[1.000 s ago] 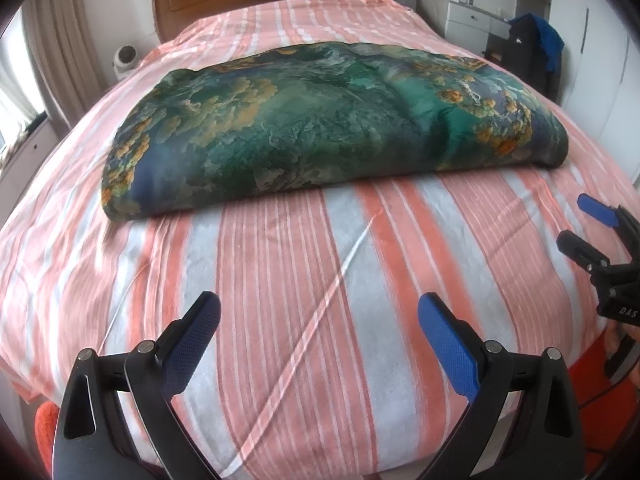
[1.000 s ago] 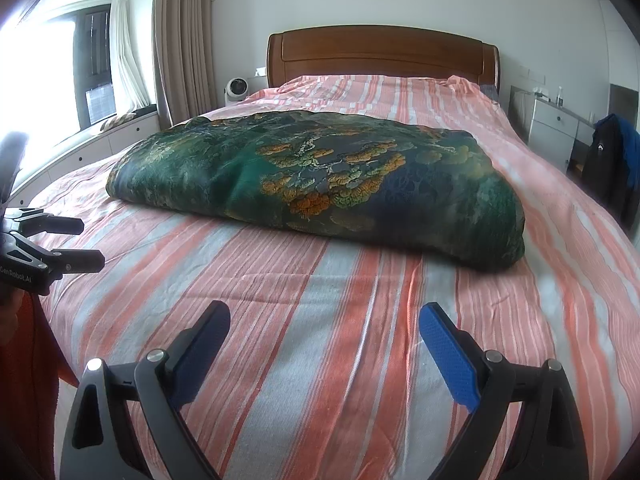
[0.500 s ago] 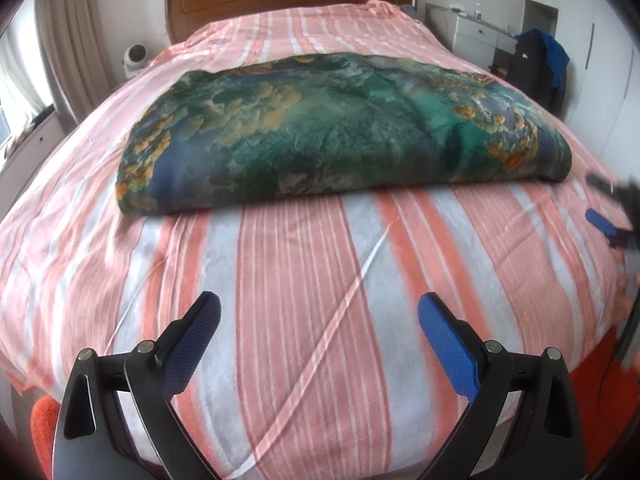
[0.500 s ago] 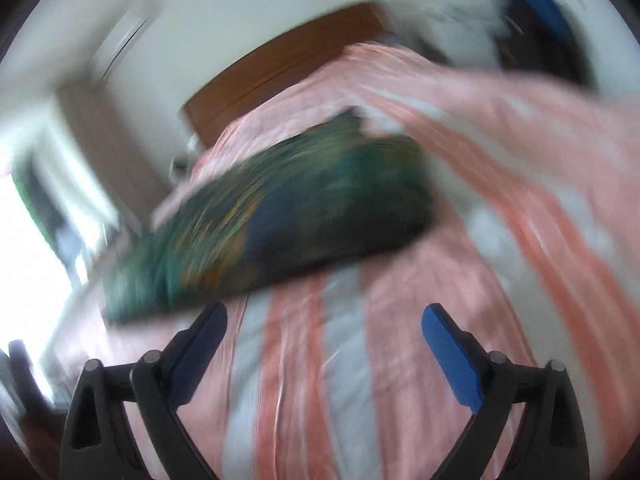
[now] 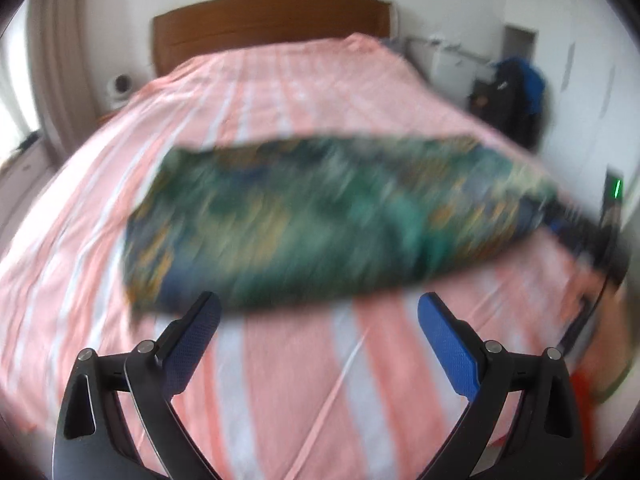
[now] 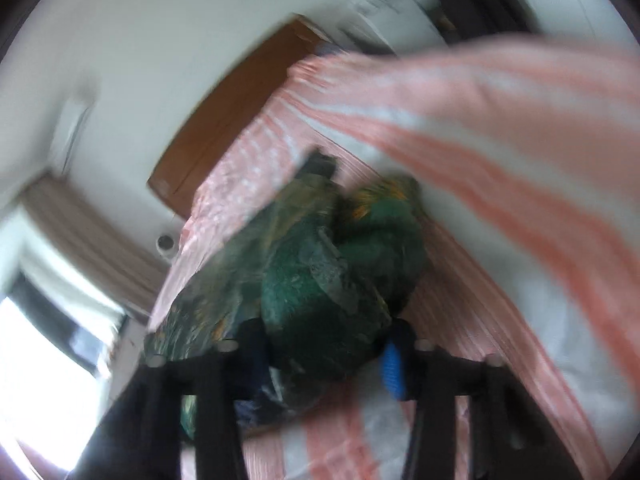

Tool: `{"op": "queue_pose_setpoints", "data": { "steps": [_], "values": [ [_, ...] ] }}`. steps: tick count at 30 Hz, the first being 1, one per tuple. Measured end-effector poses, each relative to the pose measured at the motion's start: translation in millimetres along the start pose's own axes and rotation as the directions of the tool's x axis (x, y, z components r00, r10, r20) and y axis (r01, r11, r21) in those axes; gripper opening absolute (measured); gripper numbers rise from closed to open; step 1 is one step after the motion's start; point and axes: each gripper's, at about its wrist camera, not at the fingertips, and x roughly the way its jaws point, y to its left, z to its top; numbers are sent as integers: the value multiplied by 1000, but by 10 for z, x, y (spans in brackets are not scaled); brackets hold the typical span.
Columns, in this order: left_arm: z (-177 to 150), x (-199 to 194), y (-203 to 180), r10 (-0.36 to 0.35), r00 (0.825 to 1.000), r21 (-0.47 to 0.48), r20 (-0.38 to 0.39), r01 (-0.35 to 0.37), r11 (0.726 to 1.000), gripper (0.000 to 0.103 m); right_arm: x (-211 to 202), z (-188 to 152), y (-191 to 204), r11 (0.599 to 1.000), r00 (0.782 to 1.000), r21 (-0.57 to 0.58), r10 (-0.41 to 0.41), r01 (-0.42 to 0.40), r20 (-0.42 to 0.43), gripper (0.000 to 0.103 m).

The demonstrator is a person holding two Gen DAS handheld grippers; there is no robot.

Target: Fold large clothes

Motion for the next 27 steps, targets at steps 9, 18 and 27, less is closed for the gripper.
{"op": "queue_pose_setpoints", "data": {
  "steps": [9, 18, 27],
  "values": [
    [1323, 466, -676, -455, 866, 21, -206, 469, 883, 99, -573, -400, 1287, 867, 989, -498, 90, -18, 121, 34],
    [1442, 555, -910, -384, 868, 163, -314, 448, 879, 99, -538, -1084, 2063, 555, 983, -830, 121, 49, 139, 33],
    [1276, 841, -1088, -52, 963, 381, -266, 154, 912, 26, -382, -1547, 2358, 335, 983, -937, 117, 93, 140, 31]
  ]
}}
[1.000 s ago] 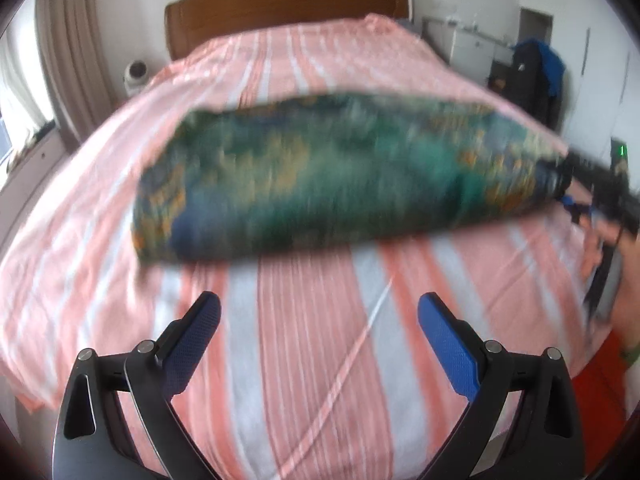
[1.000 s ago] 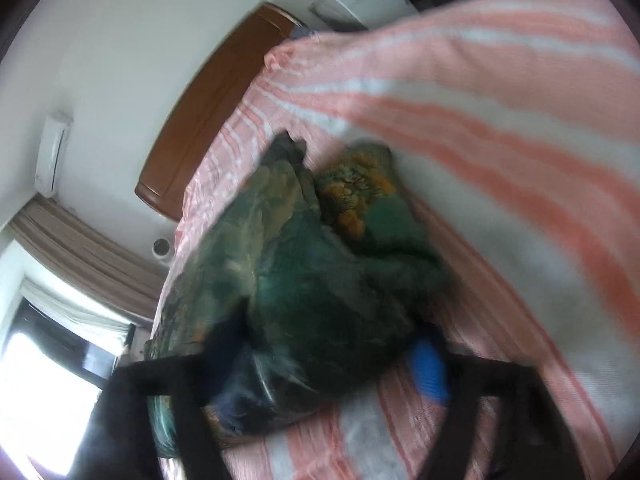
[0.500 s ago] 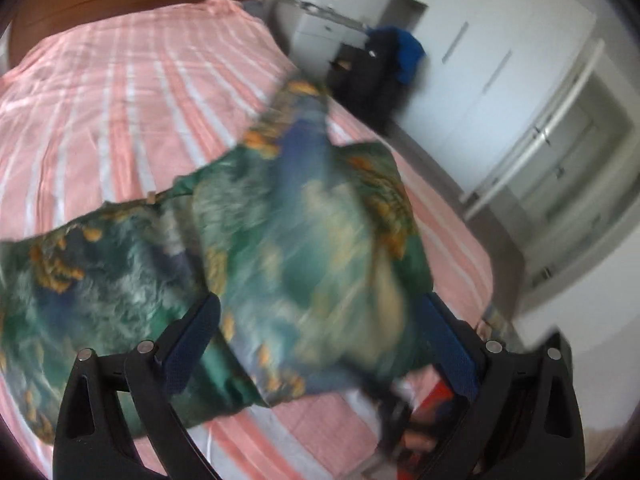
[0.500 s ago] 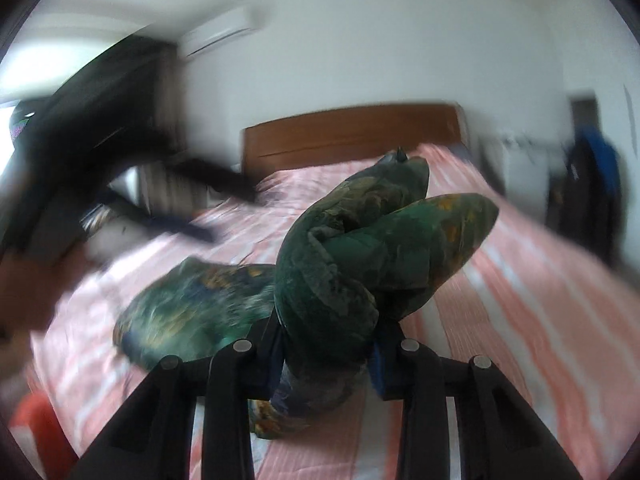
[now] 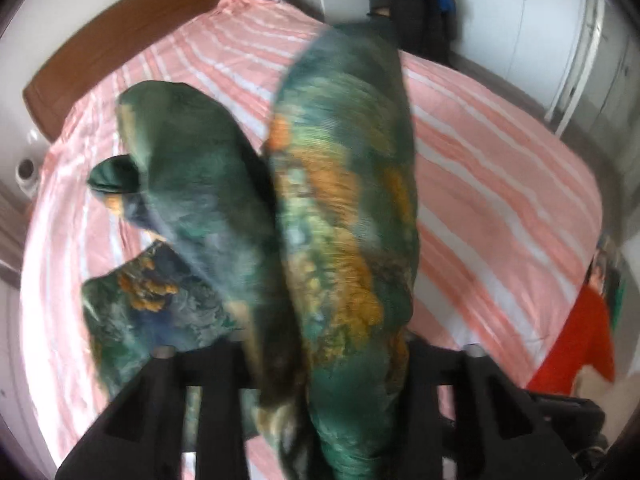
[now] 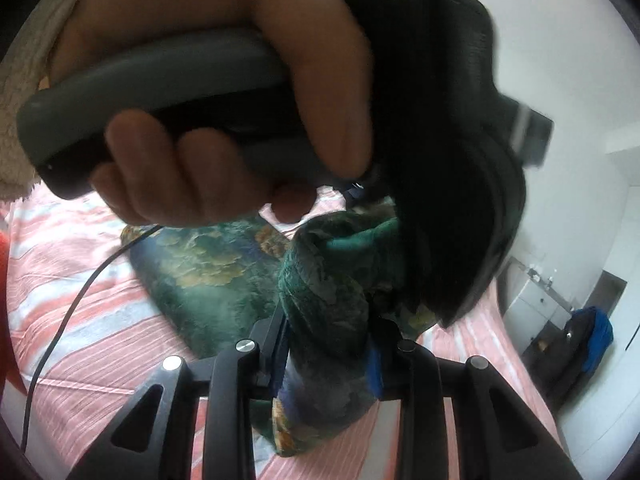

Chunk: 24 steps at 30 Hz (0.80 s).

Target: Fold large clothes

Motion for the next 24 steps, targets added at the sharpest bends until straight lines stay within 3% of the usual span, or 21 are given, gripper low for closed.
{"op": "queue_pose_setpoints", "data": {
  "steps": [2, 4, 5, 7, 10, 13, 15, 17, 19, 22, 24],
  "values": [
    [59, -62, 78, 9, 999, 14, 32, -9, 1000, 24, 37, 5, -93, 997, 999, 70, 29, -28, -12, 41],
    [110, -213, 381, 9, 998, -10, 64, -9, 1000, 24, -73, 14, -189, 984, 994, 146, 105, -104, 0, 86],
    [120, -254, 602, 4, 997, -40, 79, -1, 999, 24, -154, -12, -237, 970, 988, 189, 158, -155, 0, 93],
    [46, -352, 1047, 10, 994, -98, 107, 0, 995, 24, -355, -132, -296, 934, 969, 261, 247, -244, 21, 94],
    [-189, -329, 1683, 23, 993, -210, 119, 3, 978, 25, -519, -407, -256, 908, 952, 304, 307, -289, -11, 94],
    [-641, -89, 2317, 10, 995, -388, 102, 31, 921, 26, -502, -697, -184, 896, 945, 343, 322, -282, -63, 94],
    [-1050, 191, 2626, -19, 997, -499, 76, 55, 865, 26, -411, -837, -174, 881, 935, 385, 339, -275, -108, 94],
    [-1388, 426, 2795, -54, 996, -569, 70, 84, 818, 28, -341, -893, -206, 867, 928, 418, 352, -273, -124, 94],
    [-1665, 624, 2893, -92, 989, -628, 113, 143, 765, 30, -284, -914, -254, 863, 929, 433, 345, -258, -134, 94],
    [-1816, 761, 2954, -123, 977, -658, 177, 210, 723, 33, -217, -951, -243, 861, 924, 446, 347, -246, -160, 94],
    [-1851, 794, 2966, -129, 972, -659, 195, 227, 717, 34, -206, -960, -221, 861, 919, 447, 353, -244, -177, 94]
  ]
}}
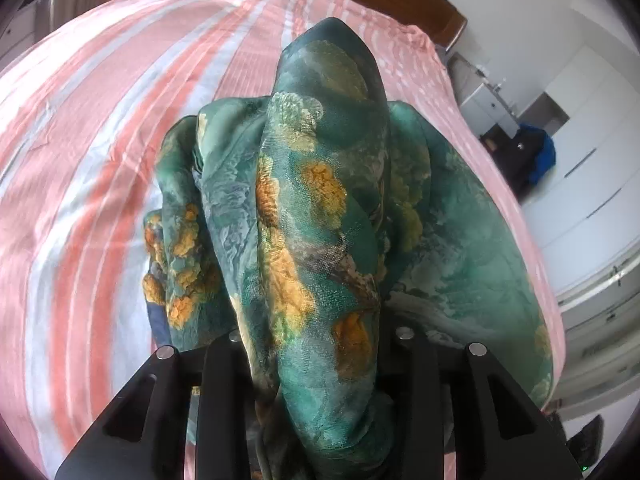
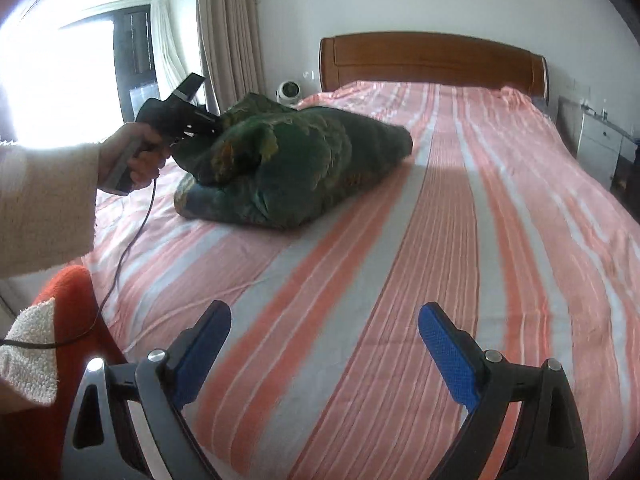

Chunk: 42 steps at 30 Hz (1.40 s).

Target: Fold large clothes

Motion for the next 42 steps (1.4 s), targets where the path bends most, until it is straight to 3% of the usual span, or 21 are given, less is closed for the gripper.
{"op": "queue_pose_setpoints", "data": {
  "steps": [8, 10, 12, 19, 23, 27, 30, 34, 37, 39, 42],
  "values": [
    [13, -158, 178, 2, 1000, 19, -10, -2, 1000, 37, 47, -37, 66, 1000, 1000, -13, 0, 0, -15, 94],
    [31, -159, 158, 6, 1000, 8, -8, -6, 1000, 44, 43, -47, 64, 1000, 1000, -13, 0, 0, -14, 94],
    [6, -204, 139, 28, 1000, 8, 9, -28, 1000, 59, 48, -51, 67, 1000, 1000, -13, -3, 3, -16, 94],
    [-52, -427, -33, 72, 997, 33, 32, -73, 997, 66, 104, 3, 26, 1000, 1000, 14, -6, 6, -17, 94],
    [-165, -588, -112, 108, 993, 45, 53, -110, 993, 73, 148, 424, -102, 1000, 999, 18, -4, 3, 44, 94],
    [-377, -947, -126, 149, 980, 52, 135, -157, 986, 89, 274, 1324, -293, 998, 989, 70, -7, -3, 151, 94],
    [-627, -1214, -17, 170, 968, 10, 187, -175, 985, 91, 658, 2016, -318, 989, 988, 140, 30, -52, 154, 95],
    [-895, -1348, 187, 234, 948, -87, 214, -221, 971, 91, 1510, 2384, -111, 978, 992, 174, 102, -113, 71, 95],
    [-1042, -1362, 360, 296, 935, -155, 197, -268, 951, 91, 2321, 2048, 190, 986, 981, 141, 109, -87, -158, 97],
    [-1077, -1371, 469, 340, 923, -181, 181, -309, 934, 91, 2381, 1913, 357, 999, 986, 36, 26, -21, -163, 98],
    [-1080, -1405, 576, 400, 899, -202, 180, -364, 909, 91, 2133, 2099, 363, 999, 988, 37, 29, -24, -149, 97]
  ]
}}
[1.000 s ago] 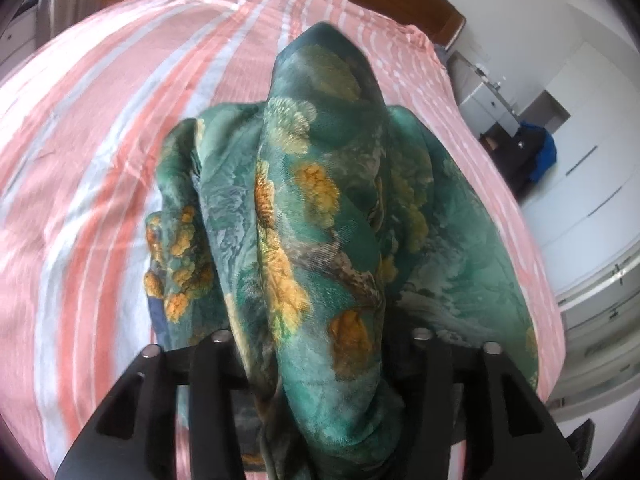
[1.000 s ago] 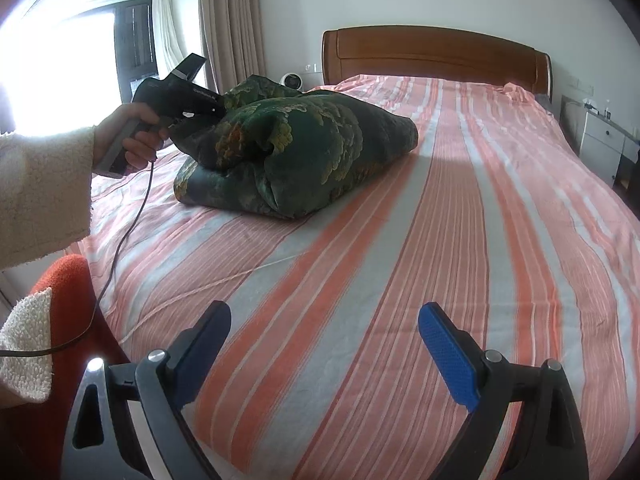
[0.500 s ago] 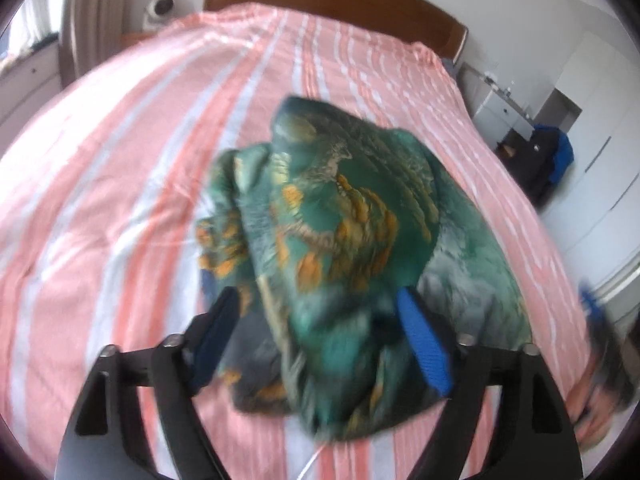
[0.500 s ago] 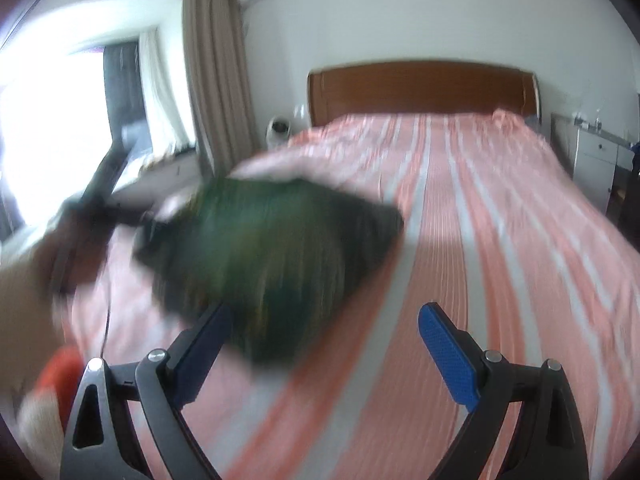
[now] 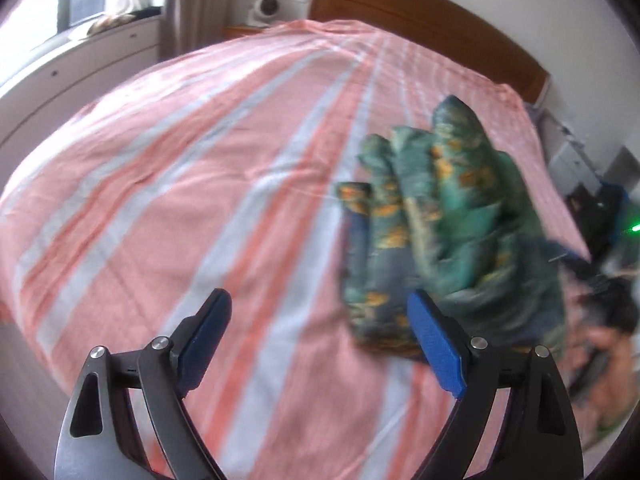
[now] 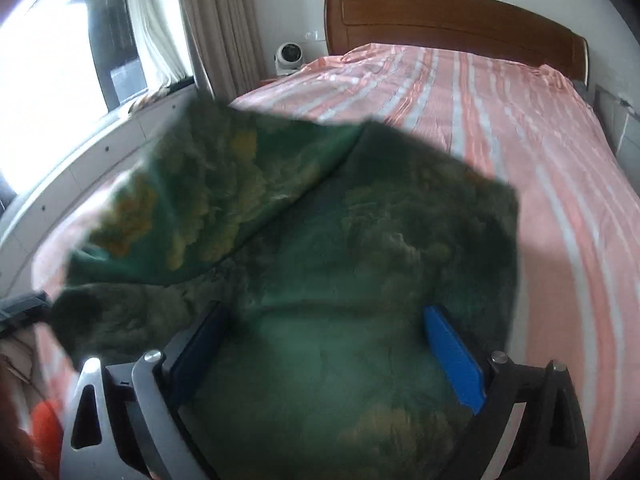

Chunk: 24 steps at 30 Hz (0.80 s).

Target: Fold large clothes

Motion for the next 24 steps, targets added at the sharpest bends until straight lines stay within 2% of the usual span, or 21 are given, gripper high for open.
{"op": "queue_pose_setpoints", "data": {
  "steps": [4, 9, 13, 15, 17, 18, 20, 22, 24],
  "values": [
    [-16, 7, 70, 42, 999, -5, 8, -42, 999, 91, -493, 409, -30, 999, 989, 39, -16, 11, 147, 97],
    [20, 1, 65, 84, 996, 25, 23, -84, 996, 91, -357, 837, 212, 997, 980, 70, 10, -24, 198, 97],
    [56, -29, 97, 101, 994, 36, 38, -102, 994, 91, 55, 778, 460, 991, 985, 105, 62, -80, 161, 97],
    [77, -4, 96, 106, 993, 40, 43, -108, 993, 91, 365, 600, 616, 993, 993, 95, 60, -70, 99, 98],
    [87, 7, 84, 107, 993, 46, 42, -109, 993, 91, 716, 372, 768, 999, 1000, 41, 23, -22, -2, 99],
    [85, 23, 81, 99, 994, 48, 41, -101, 994, 91, 884, 245, 885, 1000, 999, -22, -16, 15, -34, 100],
    [100, 45, 89, 58, 998, 44, 33, -60, 997, 91, 954, 134, 980, 995, 998, -77, -65, 64, -10, 100],
    [164, 72, 76, -44, 999, 29, 13, 44, 999, 91, 964, 128, 991, 994, 997, -78, -73, 72, -4, 101],
    [267, 71, 51, -162, 987, 3, 5, 162, 987, 91, 885, 162, 923, 998, 999, -46, -30, 30, -13, 101]
  ]
}}
